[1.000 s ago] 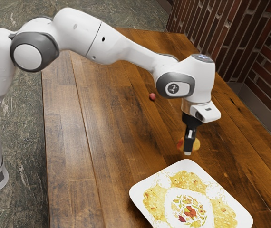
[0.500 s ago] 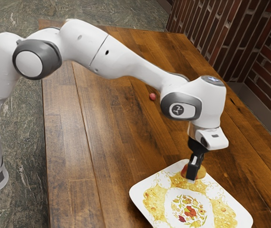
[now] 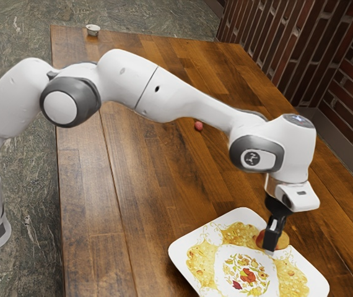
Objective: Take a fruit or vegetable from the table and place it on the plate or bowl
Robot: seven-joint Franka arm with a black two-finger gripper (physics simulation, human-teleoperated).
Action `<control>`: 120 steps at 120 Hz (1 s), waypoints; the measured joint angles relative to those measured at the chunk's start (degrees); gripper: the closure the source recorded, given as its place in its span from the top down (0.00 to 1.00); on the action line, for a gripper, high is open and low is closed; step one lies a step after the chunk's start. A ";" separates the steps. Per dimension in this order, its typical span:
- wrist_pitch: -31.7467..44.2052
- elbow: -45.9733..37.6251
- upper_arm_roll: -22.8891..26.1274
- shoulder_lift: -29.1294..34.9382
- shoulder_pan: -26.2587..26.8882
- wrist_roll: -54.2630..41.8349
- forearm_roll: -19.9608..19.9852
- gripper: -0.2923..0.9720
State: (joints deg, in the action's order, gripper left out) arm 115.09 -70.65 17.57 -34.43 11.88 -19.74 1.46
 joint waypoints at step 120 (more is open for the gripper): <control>-10.22 4.77 -2.16 11.34 -4.51 -0.84 2.94 0.77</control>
State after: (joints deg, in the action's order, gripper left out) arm 104.87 -65.88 15.42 -23.09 7.37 -20.58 4.40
